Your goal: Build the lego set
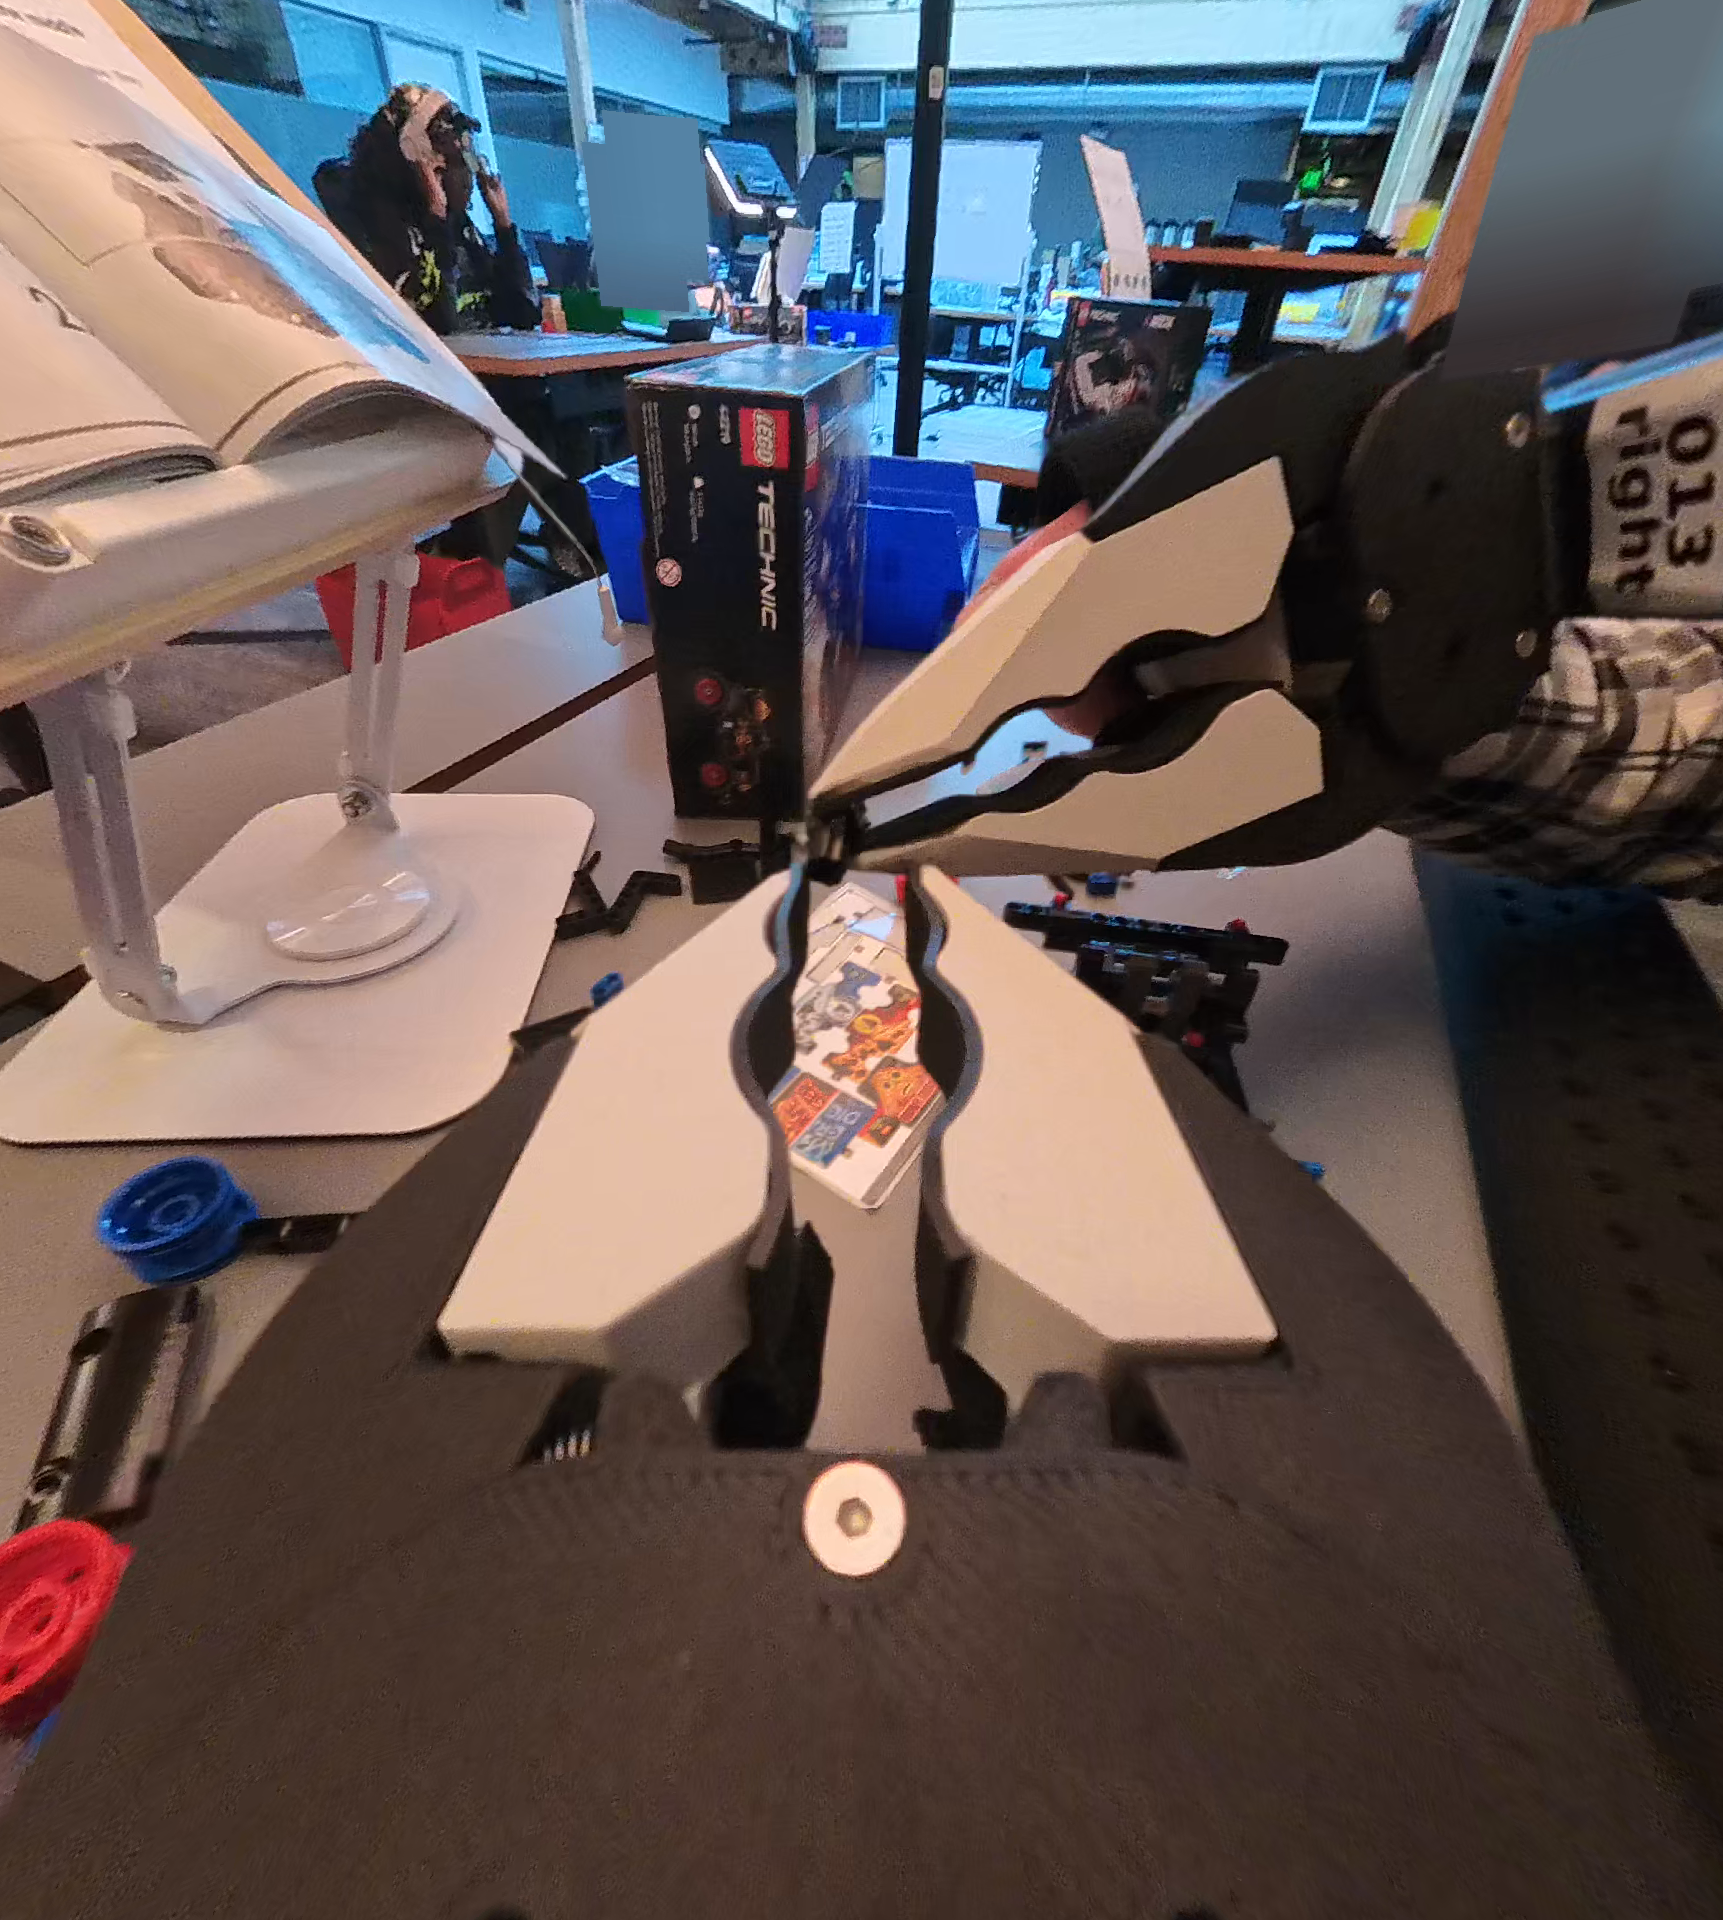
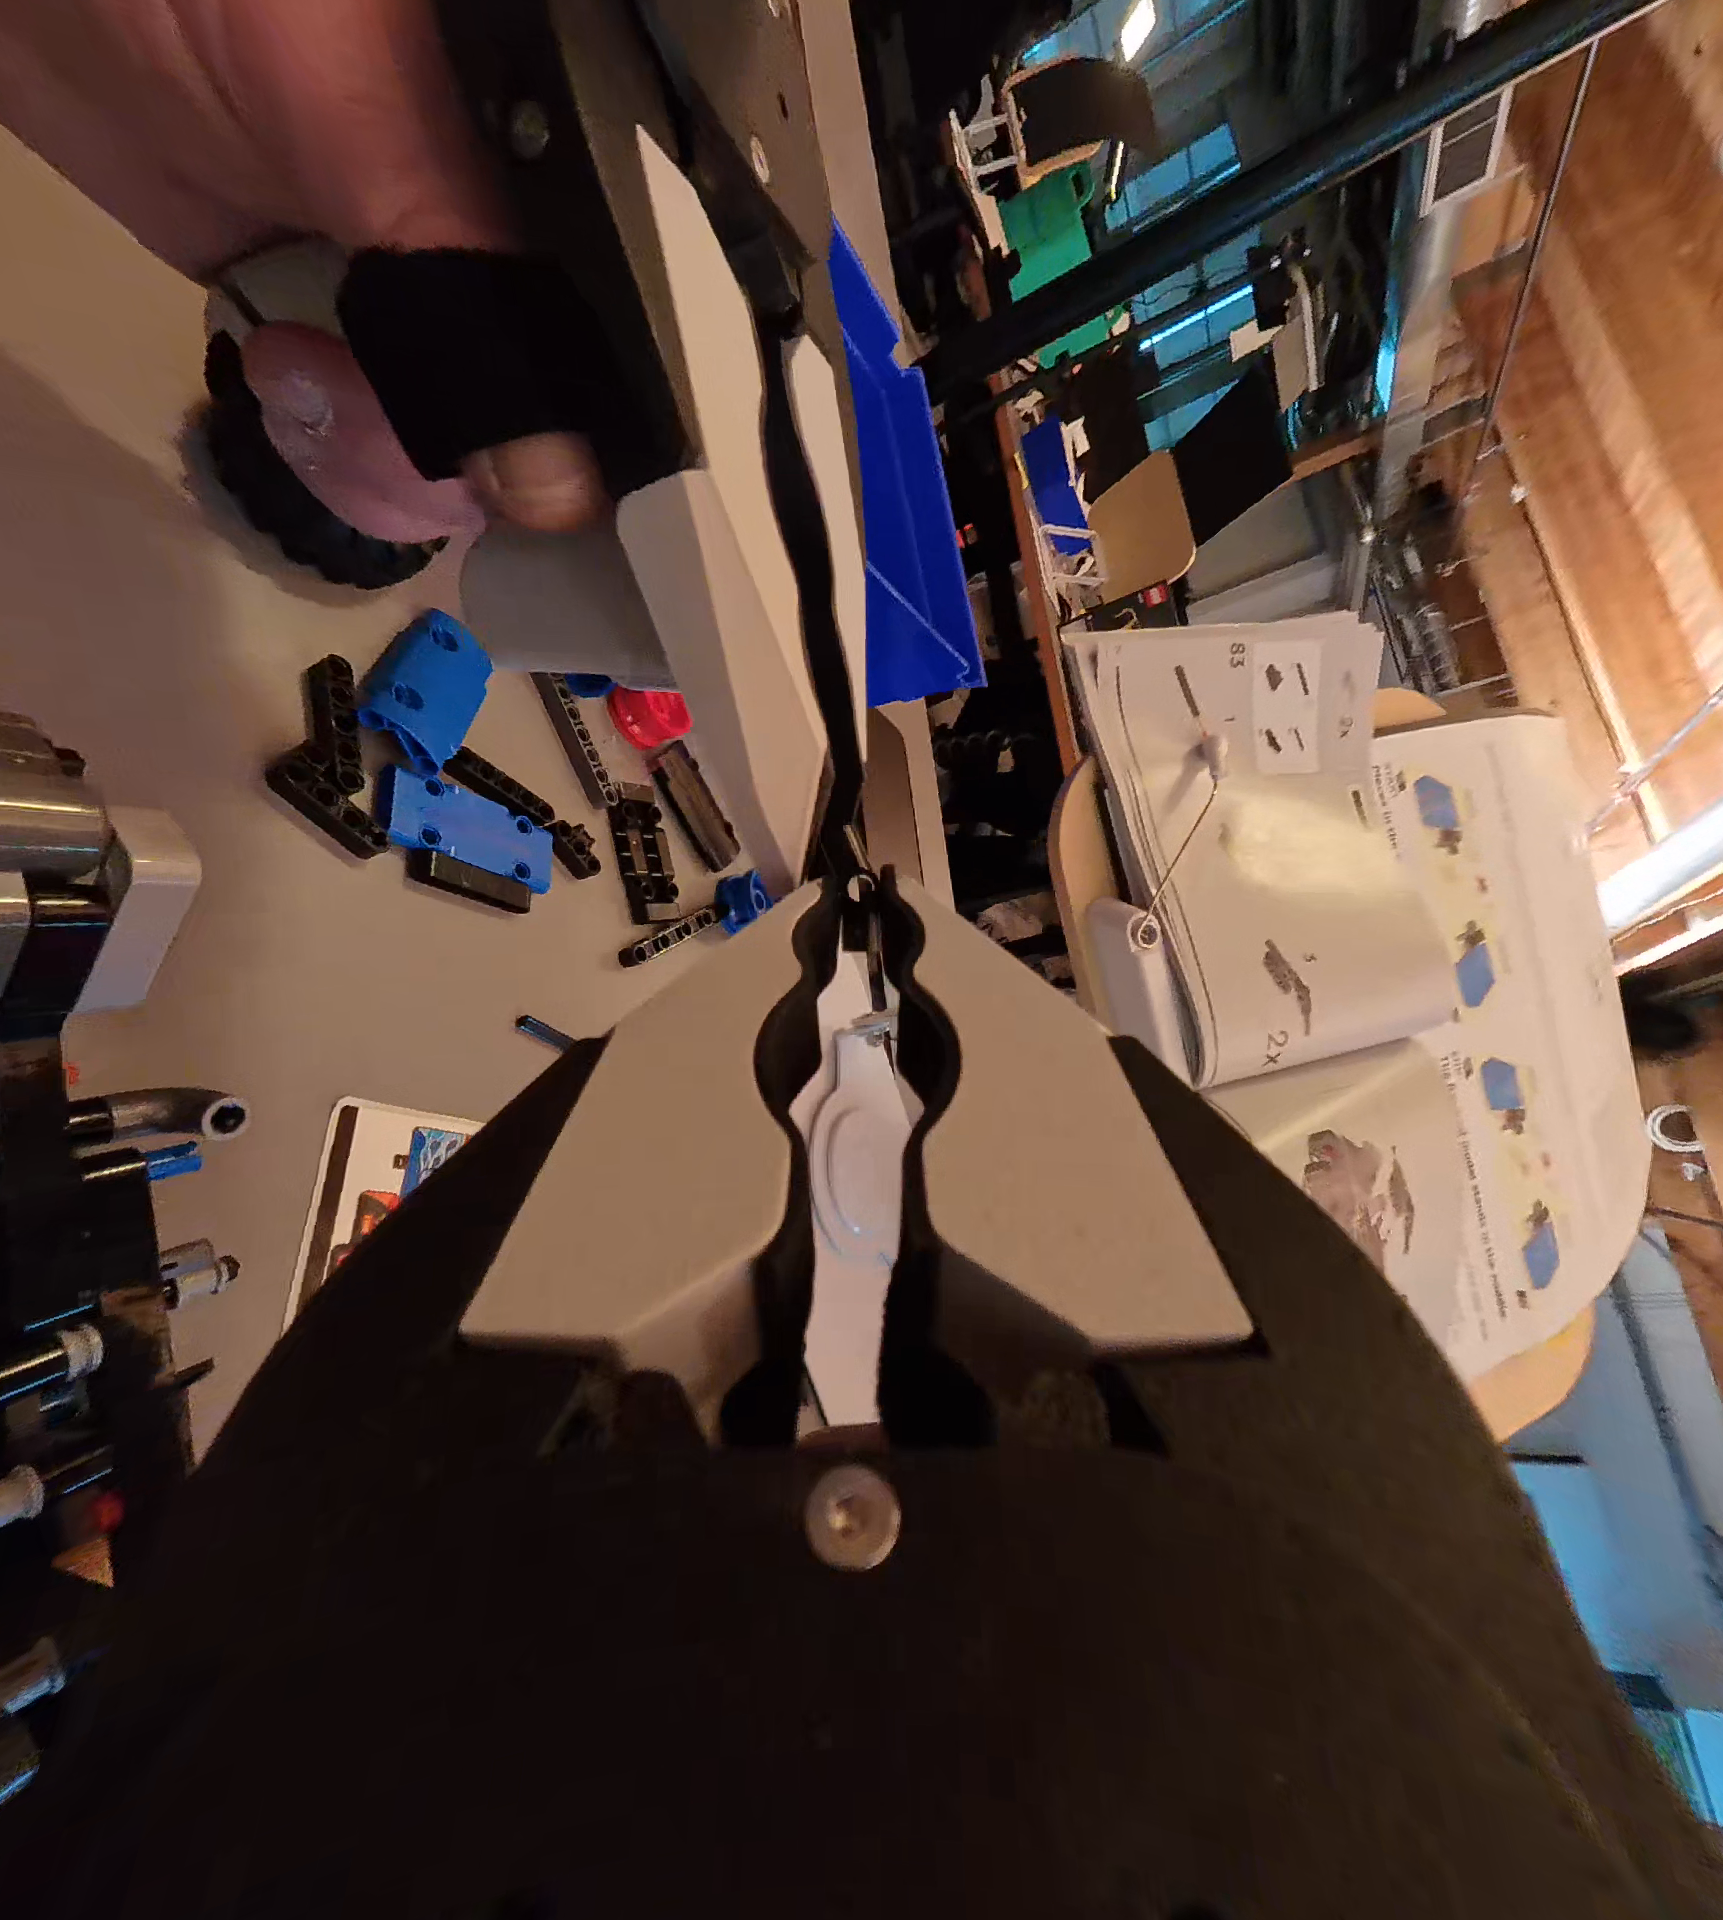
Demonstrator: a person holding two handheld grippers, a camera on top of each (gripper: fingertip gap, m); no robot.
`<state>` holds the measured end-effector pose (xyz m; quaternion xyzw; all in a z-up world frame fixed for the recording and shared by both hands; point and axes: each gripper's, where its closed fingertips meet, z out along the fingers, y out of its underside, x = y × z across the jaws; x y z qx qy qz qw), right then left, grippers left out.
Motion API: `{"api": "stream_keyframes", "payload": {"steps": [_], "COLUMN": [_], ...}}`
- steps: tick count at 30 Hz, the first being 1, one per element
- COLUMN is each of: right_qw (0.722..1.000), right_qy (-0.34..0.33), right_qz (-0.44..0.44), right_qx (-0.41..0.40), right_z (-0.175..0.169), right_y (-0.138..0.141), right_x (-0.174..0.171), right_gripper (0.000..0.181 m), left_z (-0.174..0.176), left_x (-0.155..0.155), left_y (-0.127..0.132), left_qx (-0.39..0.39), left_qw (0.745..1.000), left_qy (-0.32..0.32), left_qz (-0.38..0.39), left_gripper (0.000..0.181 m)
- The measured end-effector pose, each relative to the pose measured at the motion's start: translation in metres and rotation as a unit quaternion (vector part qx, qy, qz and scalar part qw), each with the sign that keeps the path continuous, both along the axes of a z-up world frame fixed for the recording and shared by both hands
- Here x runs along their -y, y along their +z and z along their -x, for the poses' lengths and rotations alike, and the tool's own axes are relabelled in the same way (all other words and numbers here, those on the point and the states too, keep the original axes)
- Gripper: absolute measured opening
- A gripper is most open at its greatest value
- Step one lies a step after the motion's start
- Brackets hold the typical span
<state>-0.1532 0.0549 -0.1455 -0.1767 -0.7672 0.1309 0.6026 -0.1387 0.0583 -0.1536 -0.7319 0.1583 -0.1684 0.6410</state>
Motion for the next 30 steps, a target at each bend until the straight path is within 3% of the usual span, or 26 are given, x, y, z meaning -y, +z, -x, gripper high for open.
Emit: {"api": "stream_keyframes", "payload": {"steps": [3, 24, 27, 30], "right_qw": [1.000, 1.000, 1.000, 0.999], "right_qy": [0.013, -0.015, -0.019, -0.041], "right_qz": [0.003, -0.006, -0.002, 0.020], "right_qx": [0.000, 0.009, 0.015, 0.006], "right_z": [-0.003, -0.024, -0.031, -0.044], "right_y": [0.001, -0.002, -0.003, 0.008], "right_x": [0.003, 0.002, -0.001, -0.016], "right_gripper": [0.005, 0.005, 0.005, 0.005], "left_z": [0.000, -0.029, -0.036, -0.036], "left_x": [0.003, 0.009, 0.009, 0.008], "left_y": [0.003, 0.010, 0.008, 0.001], "left_qx": [0.029, 0.144, 0.160, 0.144], "left_qw": [0.999, 0.984, 0.979, 0.981], "left_qy": [-0.016, -0.106, -0.122, -0.118], "left_qz": [-0.004, 0.021, 0.037, 0.051], "left_gripper": [0.005, 0.004, 0.005, 0.022]}}
